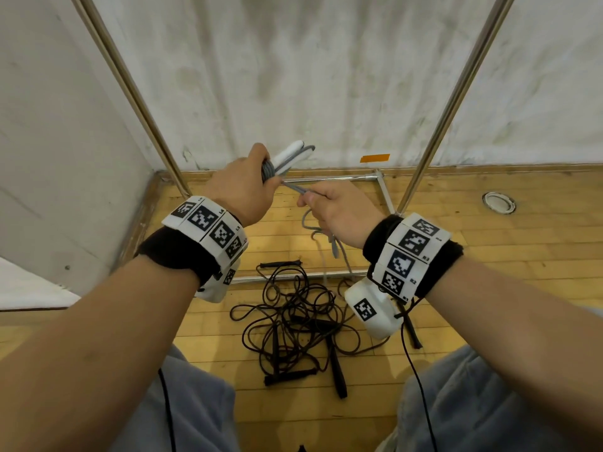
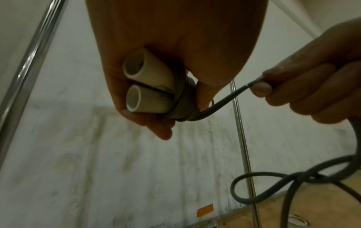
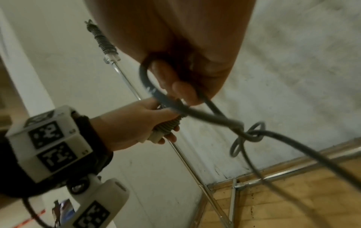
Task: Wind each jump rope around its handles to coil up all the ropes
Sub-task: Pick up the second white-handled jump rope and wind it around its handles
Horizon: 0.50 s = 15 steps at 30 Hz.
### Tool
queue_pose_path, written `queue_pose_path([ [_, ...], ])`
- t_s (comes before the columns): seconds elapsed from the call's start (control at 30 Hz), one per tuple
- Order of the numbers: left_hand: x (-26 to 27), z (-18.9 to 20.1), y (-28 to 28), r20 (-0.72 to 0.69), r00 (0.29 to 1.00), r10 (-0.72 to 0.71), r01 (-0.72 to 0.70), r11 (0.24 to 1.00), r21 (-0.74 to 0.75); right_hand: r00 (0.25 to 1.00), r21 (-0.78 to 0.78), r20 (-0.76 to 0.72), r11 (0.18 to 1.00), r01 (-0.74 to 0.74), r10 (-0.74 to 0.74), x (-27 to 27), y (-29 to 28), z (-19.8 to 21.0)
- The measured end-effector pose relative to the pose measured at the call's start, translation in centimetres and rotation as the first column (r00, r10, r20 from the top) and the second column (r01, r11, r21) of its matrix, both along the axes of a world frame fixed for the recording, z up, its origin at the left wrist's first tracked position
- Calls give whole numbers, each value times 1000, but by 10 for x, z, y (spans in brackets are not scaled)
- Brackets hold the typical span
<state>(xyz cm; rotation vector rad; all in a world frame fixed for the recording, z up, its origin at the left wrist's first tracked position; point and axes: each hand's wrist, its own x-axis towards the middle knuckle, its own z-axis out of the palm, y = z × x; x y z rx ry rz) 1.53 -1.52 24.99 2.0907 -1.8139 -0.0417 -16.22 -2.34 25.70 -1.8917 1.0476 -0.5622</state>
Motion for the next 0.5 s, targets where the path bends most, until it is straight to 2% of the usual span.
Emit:
queue_pose_path([
  [0.07, -2, -1, 0, 11, 1000, -28, 27, 996, 81, 994, -144, -109, 990, -9, -7, -1, -1, 4],
  [0.13, -6, -2, 0, 9, 998, -63, 61, 988, 142, 991, -230, -133, 973, -13, -19, -5, -4, 8],
  [0.27, -17, -5, 4, 20, 983, -185, 172, 946, 274, 953, -426, -296, 902, -70, -66, -10, -13, 9],
  [0.37, -23, -4, 8, 48, 956, -289, 266, 924, 274, 949, -460, -291, 888, -29, -120, -15, -22, 9],
  [0.5, -32, -2, 10, 83, 945, -317, 292, 930, 225, 959, -435, -251, 900, 11, -133, -21, -28, 12],
])
